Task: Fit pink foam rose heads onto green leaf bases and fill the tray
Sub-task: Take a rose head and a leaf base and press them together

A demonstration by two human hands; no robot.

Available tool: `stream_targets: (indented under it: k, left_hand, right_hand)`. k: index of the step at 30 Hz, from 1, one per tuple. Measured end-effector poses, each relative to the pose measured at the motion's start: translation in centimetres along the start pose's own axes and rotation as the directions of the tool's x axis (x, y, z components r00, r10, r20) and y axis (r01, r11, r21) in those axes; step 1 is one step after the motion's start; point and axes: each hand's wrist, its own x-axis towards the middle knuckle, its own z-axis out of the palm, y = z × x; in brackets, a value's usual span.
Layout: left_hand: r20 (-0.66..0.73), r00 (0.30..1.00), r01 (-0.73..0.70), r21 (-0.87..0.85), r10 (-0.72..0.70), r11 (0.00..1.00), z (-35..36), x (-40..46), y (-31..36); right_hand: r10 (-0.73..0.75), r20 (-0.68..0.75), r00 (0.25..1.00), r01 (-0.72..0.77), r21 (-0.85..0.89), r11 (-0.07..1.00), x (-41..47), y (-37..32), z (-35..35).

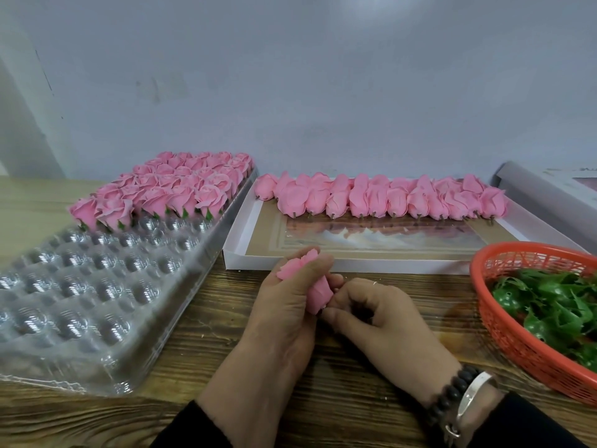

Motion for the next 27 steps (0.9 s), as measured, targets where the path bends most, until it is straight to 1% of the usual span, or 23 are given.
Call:
stream_targets:
  k: [3, 4, 5, 6, 7, 8, 9, 10, 12, 14, 16, 18, 19, 23, 25, 27]
  left_hand:
    - [-0.008, 0.999, -0.038, 0.029, 0.039, 0.999, 0.0, -0.2, 0.1]
    - [-0.004, 0.998, -0.068, 0.066, 0.068, 0.996, 0.0, -0.2, 0.2]
    - [0.009, 0.992, -0.123, 0.138, 0.123, 0.983, 0.0, -0.3, 0.3]
    - [0.030, 0.978, -0.207, 0.254, 0.206, 0.945, 0.0, -0.4, 0.3]
    - [0.064, 0.949, -0.308, 0.397, 0.309, 0.864, -0.1, -0.4, 0.4]
    - [0.123, 0.909, -0.400, 0.529, 0.399, 0.748, -0.2, -0.4, 0.4]
    - [0.194, 0.870, -0.466, 0.622, 0.453, 0.629, -0.3, -0.5, 0.4]
    - [0.259, 0.847, -0.500, 0.685, 0.465, 0.530, -0.3, -0.6, 0.3]
    - [0.354, 0.841, -0.515, 0.756, 0.410, 0.403, -0.3, -0.8, 0.0]
    - [0.405, 0.842, -0.517, 0.795, 0.357, 0.317, -0.3, -0.8, -0.3]
    - [0.428, 0.832, -0.526, 0.812, 0.354, 0.254, -0.4, -0.8, -0.5]
    - [0.436, 0.834, -0.525, 0.816, 0.338, 0.243, -0.4, -0.6, -0.6]
    - [0.437, 0.839, -0.523, 0.813, 0.325, 0.257, -0.3, -0.6, -0.7]
    - [0.445, 0.853, -0.520, 0.761, 0.273, 0.387, -0.2, -0.8, -0.7]
    - [0.413, 0.882, -0.470, 0.766, 0.225, 0.439, -0.3, -0.8, -0.6]
    - [0.352, 0.920, -0.392, 0.803, 0.173, 0.449, -0.6, -0.6, -0.5]
  right_hand:
    - [0.001, 0.030, 1.000, -0.001, -0.011, 1.000, -0.1, 0.0, 0.1]
    - [0.001, 0.018, 1.000, -0.001, -0.022, 1.000, -0.1, 0.0, 0.1]
    - [-0.007, -0.027, 1.000, 0.007, -0.031, 1.000, -0.1, 0.1, 0.1]
    - [-0.019, -0.100, 0.995, 0.016, -0.030, 0.999, -0.1, 0.2, 0.1]
    - [-0.023, -0.180, 0.983, 0.024, 0.003, 1.000, 0.0, 0.1, -0.1]
    - [-0.019, -0.236, 0.972, 0.035, 0.062, 0.997, 0.0, 0.0, -0.2]
    - [-0.015, -0.258, 0.966, 0.048, 0.122, 0.991, 0.0, -0.1, -0.3]
    - [-0.019, -0.257, 0.966, 0.061, 0.159, 0.985, -0.1, -0.1, -0.4]
    - [-0.039, -0.185, 0.982, 0.070, 0.165, 0.984, -0.2, -0.2, -0.4]
    - [-0.060, -0.122, 0.991, 0.077, 0.142, 0.987, -0.2, -0.3, -0.4]
    - [-0.072, -0.104, 0.992, 0.088, 0.155, 0.984, -0.1, -0.5, -0.5]
    - [-0.065, -0.106, 0.992, 0.084, 0.185, 0.979, -0.1, -0.6, -0.7]
    - [-0.053, -0.108, 0.993, 0.075, 0.214, 0.974, -0.1, -0.7, -0.7]
    - [-0.004, -0.129, 0.992, 0.042, 0.293, 0.955, -0.1, -0.9, -0.9]
    - [0.033, -0.171, 0.985, 0.031, 0.359, 0.933, 0.0, -0.8, -1.3]
    - [0.033, -0.212, 0.977, 0.047, 0.358, 0.932, 0.0, -0.6, -1.7]
